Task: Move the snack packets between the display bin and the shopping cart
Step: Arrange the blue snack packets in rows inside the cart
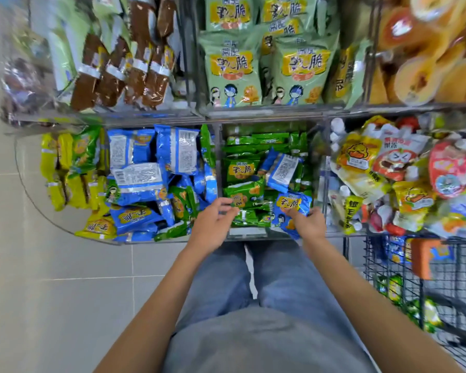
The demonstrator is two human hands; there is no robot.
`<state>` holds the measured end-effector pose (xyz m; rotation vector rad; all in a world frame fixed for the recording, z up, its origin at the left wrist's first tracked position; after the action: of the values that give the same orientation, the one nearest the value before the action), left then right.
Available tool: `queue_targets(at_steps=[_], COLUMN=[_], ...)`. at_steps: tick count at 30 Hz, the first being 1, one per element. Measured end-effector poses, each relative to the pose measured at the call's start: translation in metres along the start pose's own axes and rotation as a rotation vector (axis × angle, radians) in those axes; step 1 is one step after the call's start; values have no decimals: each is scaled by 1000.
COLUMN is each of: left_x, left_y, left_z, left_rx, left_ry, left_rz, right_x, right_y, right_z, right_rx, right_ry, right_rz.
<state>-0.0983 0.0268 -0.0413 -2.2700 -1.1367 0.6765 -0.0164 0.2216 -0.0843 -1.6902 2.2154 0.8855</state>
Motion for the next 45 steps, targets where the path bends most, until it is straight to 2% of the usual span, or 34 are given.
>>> queue_targets(at_steps=[5,9,11,13,15,18,19,21,23,27,30,35,37,41,43,45], left_x=[24,38,38,34,26,15,13,9,8,6,5,1,-3,-6,-4,1], left_y=[-3,-2,-1,1,3,11,14,21,27,35,35,24,19,12,7,2], left_z=[6,7,8,8,7,6,6,5,4,2,-2,-6,-7,-4,-4,-5], left_rx=[-80,-192,-219,-196,-195,-231,-243,-258,-271,-280,-250,-42,6,17,-35,-72], left_ry=[20,81,79,24,-74,-143,-149,-172,-196,-251,-298,-365,-388,-373,-335,-224], left_rz=[-102,-252,-355,-468,-554,-622,-627,-661,-715,-767,-754,-648,-593,-466,-500,-664], right_x=[0,10,14,17,17,17,20,29,36,37,25,-10,-19,-13,0,14], right_y=[6,19,25,30,36,53,57,62,64,73,85,95,90,74,67,62], right_z=[-38,-56,-57,-48,-27,7,19,42,56,64,66,38,17,-28,-38,-46], right_rx=[-33,-225,-299,-372,-471,-840,-922,-947,-941,-1022,-975,-912,-891,-676,-570,-520], right_ry=[285,458,514,494,316,-44,-89,-74,-46,-187,-147,-169,-10,547,675,734], right_rz=[123,110,101,25,-161,-737,-951,-1269,-1369,-1255,-1055,-664,-539,-121,-22,-3])
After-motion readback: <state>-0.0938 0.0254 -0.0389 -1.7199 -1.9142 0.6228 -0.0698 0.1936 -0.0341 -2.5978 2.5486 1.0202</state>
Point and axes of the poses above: each hand's wrist, its own z-axis towards the middle knuckle, its own x-axis out of the palm, y = z × x, the point moved 3 cm from there along z, towards the middle knuckle, and after that the axes turned 11 degrees about -z, right-handed, at the moved point
